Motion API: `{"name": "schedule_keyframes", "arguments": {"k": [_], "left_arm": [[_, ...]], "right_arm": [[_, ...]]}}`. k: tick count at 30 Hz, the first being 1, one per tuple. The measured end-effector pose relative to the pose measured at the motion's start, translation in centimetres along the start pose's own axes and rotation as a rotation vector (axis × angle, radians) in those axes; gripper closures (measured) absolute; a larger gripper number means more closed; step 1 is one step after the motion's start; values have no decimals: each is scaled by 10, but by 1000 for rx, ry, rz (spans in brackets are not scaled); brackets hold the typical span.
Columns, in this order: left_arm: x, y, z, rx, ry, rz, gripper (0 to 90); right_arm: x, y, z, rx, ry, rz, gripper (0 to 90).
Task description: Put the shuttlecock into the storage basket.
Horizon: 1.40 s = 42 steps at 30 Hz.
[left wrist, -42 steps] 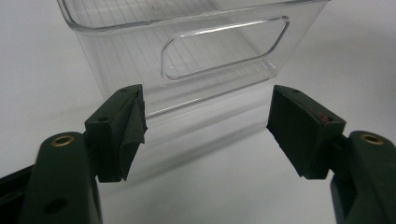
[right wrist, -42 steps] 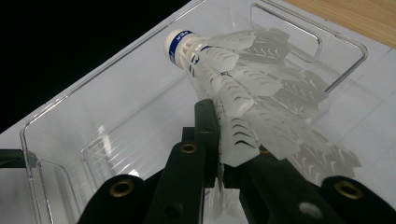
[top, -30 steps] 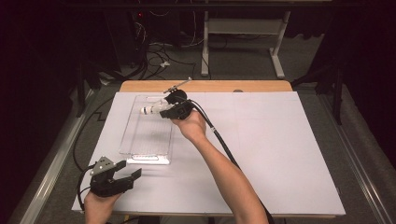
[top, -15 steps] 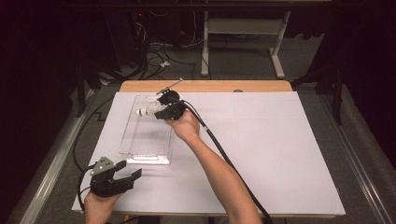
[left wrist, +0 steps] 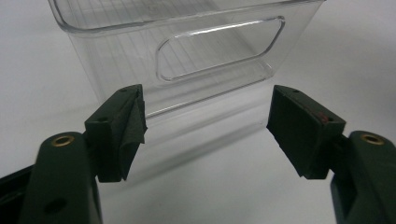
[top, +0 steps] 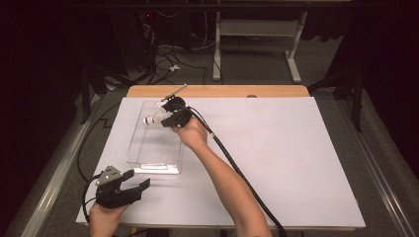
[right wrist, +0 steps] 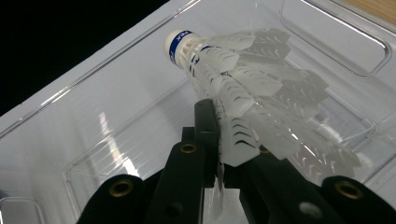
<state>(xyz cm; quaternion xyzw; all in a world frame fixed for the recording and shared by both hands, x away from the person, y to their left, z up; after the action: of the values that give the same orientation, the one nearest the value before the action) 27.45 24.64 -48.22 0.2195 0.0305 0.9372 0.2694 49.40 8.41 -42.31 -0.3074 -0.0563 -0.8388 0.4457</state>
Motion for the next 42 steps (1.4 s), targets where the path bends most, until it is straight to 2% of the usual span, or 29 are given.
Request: {"name": "schedule_keyframes", "arguments": {"k": [6, 9, 19, 25, 38, 42], "left_arm": [[0, 0, 0, 0, 0, -1, 289], [0, 0, 0, -1, -1, -2, 289], [0, 0, 0, 1, 0, -2, 289], [0, 0, 0, 1, 0, -2, 289], [1, -1, 0, 2, 3, -3, 289], [2, -1, 0, 5, 5, -4, 289]], "right_arm": [[-6, 2, -2, -10, -11, -8, 889], [-10, 1, -3, 7, -26, -15, 888], [-17, 1, -4, -1, -47, -35, 884], [-23, -2, -4, 31, -73, -40, 884], [-32, -4, -3, 55, -117, -56, 877], [-33, -4, -5, 49, -129, -57, 877]]}}
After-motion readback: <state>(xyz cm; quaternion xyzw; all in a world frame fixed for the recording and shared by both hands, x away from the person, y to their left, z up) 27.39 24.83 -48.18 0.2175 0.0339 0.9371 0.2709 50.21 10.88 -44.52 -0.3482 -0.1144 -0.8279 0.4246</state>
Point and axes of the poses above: each handheld gripper's, and its own axes: x roughly backward along the jaws, z roughly out of its top, y roughly to its right, the point moved 3 cm from there along -x, roughly forward along the jaws, and after that the axes turned 14 degrees about y, right-handed, at the moved point
